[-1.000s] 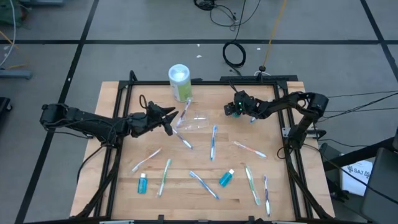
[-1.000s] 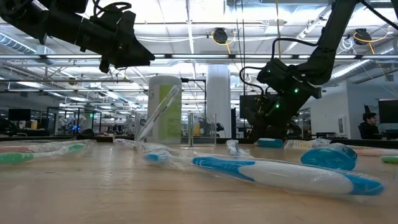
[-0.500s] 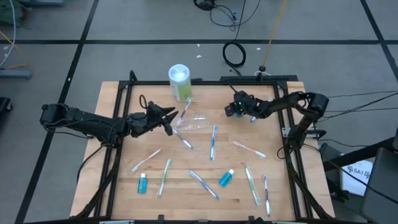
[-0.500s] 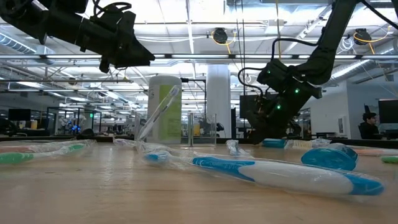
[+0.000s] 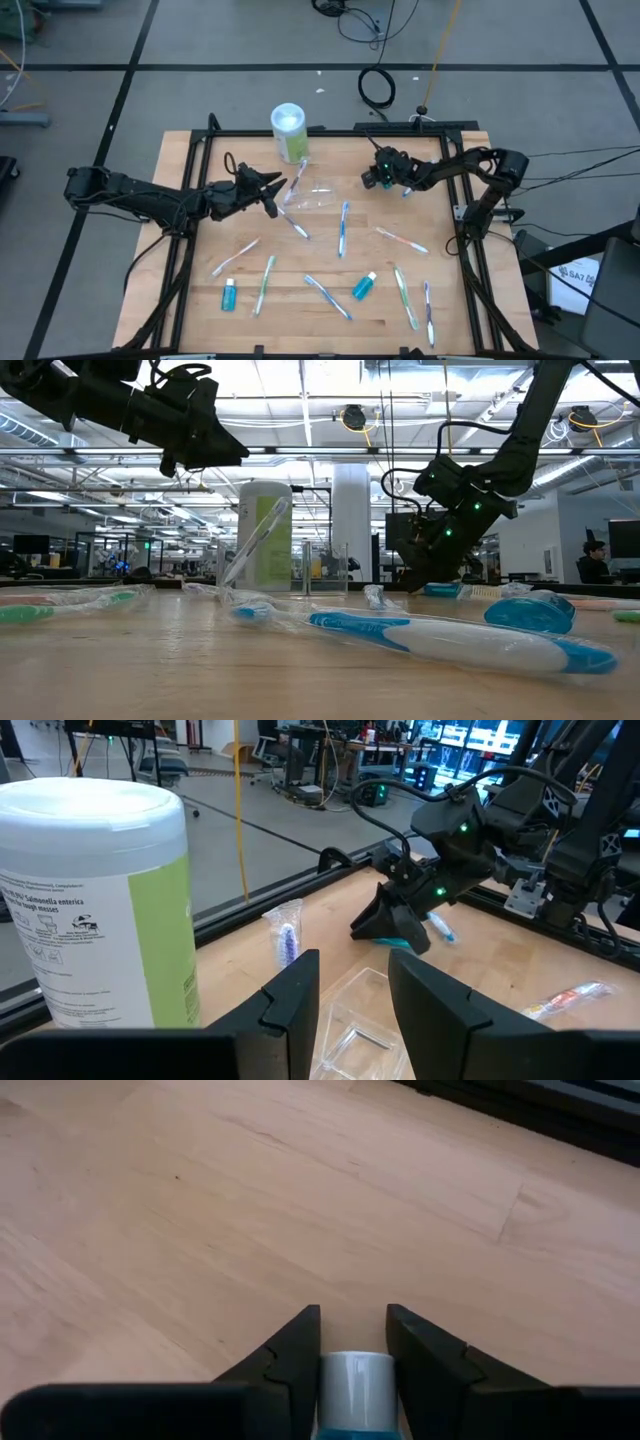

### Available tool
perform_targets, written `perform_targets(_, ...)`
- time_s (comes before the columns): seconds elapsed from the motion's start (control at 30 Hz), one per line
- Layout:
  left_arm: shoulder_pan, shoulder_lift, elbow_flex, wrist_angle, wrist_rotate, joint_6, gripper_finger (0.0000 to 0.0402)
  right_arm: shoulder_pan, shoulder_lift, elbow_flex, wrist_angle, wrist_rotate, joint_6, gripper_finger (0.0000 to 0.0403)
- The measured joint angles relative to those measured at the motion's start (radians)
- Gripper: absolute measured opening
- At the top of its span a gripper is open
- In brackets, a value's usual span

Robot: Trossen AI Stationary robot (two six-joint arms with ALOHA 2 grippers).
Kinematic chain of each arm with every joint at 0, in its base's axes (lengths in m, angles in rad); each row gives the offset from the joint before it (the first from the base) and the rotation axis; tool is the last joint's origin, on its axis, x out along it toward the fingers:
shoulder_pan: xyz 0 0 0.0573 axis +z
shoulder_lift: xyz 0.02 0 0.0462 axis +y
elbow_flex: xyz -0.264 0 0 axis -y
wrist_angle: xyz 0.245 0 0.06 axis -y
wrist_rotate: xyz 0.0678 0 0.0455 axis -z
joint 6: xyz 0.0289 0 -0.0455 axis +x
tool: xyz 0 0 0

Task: Pick & Place toothbrushing station
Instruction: Put the top mouthwash into the center of the transparent organizer

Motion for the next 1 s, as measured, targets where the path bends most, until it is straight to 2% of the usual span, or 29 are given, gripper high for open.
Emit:
perform_targets(0.13,0.0,0.0,0.0,0.0,0.0,0.0,0.0129,0.001,-0.027,-0.002,-0.008,-0.005,-0.016,0.0089)
perform_targets(0.37,0.0,0.0,0.0,0.0,0.0,0.0,0.0129,0.005,-0.077,-0.002,-0.01,0.002,-0.041,0.0098)
perform_targets(0.63,0.0,0.0,0.0,0.0,-0.002,-0.002,0.0129,0.059,-0.145,-0.001,0.086,-0.009,-0.076,0.009)
perform_targets(0.8,0.0,0.0,0.0,0.001,0.016,-0.012,0.0129,0.11,-0.158,-0.001,0.285,-0.17,-0.105,0.0096)
perform_targets(0.9,0.005,0.0,0.0,0.017,0.106,-0.028,0.0129,0.145,-0.158,-0.001,0.413,-0.268,-0.123,0.0095)
perform_targets(1.0,0.013,0.0,0.0,0.061,0.232,-0.021,0.0129,0.181,-0.159,-0.001,0.488,-0.305,-0.128,0.0093)
